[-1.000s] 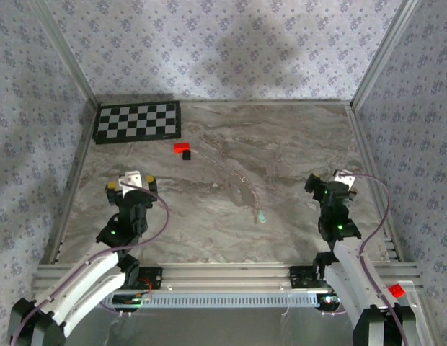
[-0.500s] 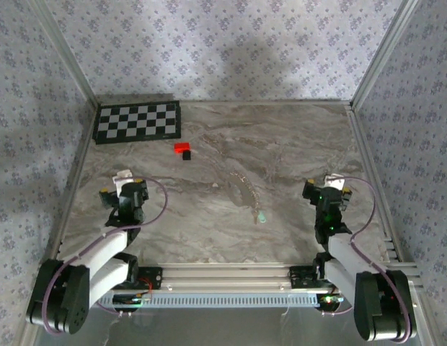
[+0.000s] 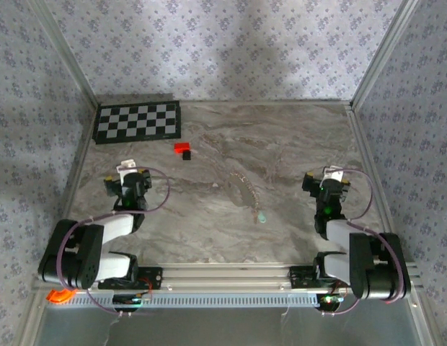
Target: Put the keys on the keyring
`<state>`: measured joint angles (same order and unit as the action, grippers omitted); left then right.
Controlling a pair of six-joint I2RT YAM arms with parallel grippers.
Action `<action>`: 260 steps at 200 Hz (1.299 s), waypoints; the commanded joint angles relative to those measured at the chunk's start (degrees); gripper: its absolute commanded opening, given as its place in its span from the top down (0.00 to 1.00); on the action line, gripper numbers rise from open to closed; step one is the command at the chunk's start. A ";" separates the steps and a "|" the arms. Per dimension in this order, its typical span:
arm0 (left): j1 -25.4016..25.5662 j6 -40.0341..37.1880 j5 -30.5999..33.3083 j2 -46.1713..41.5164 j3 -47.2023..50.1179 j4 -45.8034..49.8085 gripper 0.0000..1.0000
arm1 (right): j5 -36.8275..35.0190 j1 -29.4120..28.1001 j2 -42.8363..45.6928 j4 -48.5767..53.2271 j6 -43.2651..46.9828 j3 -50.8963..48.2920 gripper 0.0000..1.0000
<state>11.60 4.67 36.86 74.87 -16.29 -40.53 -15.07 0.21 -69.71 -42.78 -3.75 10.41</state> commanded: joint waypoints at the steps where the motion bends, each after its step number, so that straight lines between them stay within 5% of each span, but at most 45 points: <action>1: -0.74 -3.05 -1.20 1.67 -1.46 -7.34 0.00 | 3.19 0.67 -2.14 -7.64 0.67 1.35 0.00; 31: -1.25 -3.98 -2.00 2.30 -0.57 -10.17 0.00 | 3.76 1.63 -11.09 -19.63 0.06 0.07 0.00; 60: -4.67 -1.42 -3.80 6.77 2.59 -20.45 0.00 | 4.79 1.81 -14.23 -16.12 1.62 3.82 0.00; 174: -7.87 -2.19 -17.51 11.42 -5.96 -7.34 0.00 | -0.39 -0.11 -17.87 -9.19 2.24 9.74 0.00; 184: -9.24 -1.79 -17.82 14.99 -4.81 -14.98 0.00 | -1.24 -0.55 -18.09 -9.02 2.54 9.92 0.00; 195: -9.44 -0.37 -18.70 12.23 -6.43 -6.27 0.00 | -1.17 -0.63 -18.09 -9.11 2.61 9.89 0.00; 206: -9.41 -1.20 -18.27 14.34 -5.21 -12.76 0.00 | -1.19 -0.65 -18.09 -9.07 2.61 9.96 0.00; 260: -9.92 -0.36 -18.84 12.96 -6.11 -8.45 0.00 | -1.35 -1.10 -18.17 -9.09 3.21 9.98 0.00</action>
<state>2.24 3.22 19.14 88.29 -21.30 -49.41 -14.98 -0.32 -87.18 -52.12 -1.85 19.25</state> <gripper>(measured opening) 0.997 0.994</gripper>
